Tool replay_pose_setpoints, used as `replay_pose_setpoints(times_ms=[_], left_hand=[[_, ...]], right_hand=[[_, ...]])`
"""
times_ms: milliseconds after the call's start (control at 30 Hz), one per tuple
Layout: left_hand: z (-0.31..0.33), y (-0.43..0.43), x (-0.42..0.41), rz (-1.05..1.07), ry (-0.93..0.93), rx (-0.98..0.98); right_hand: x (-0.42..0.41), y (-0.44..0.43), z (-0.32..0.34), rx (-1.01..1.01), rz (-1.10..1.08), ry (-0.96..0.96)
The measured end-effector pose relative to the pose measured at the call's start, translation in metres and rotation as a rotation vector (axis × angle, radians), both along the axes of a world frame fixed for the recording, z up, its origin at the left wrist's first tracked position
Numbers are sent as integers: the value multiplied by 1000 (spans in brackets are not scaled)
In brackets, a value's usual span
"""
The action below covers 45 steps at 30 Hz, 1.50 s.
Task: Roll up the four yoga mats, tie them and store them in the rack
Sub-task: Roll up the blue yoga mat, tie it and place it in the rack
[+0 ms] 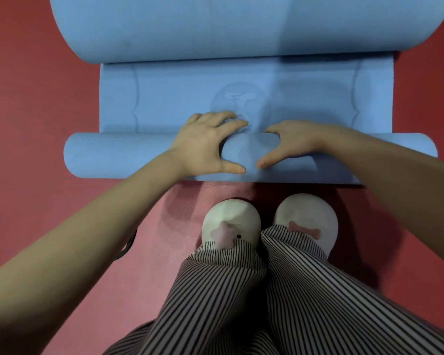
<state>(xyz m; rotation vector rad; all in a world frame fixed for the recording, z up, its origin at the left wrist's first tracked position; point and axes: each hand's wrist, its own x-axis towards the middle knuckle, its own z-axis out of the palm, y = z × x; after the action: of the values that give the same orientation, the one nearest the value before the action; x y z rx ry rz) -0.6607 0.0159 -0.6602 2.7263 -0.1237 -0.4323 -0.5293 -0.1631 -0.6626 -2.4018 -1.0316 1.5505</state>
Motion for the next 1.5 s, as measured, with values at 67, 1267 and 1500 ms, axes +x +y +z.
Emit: replay_pose_setpoints(times_ms=[67,1267,1500], left_hand=[[-4,-2,-12,-4,-70,0],[-2,13,42,41,10,179],[11,18,64,79,185,111]], right_hand=[[1,0,-1,-7,10,11],[-25,1,7,151,28,-686],[1,14,11,109,49,-602]])
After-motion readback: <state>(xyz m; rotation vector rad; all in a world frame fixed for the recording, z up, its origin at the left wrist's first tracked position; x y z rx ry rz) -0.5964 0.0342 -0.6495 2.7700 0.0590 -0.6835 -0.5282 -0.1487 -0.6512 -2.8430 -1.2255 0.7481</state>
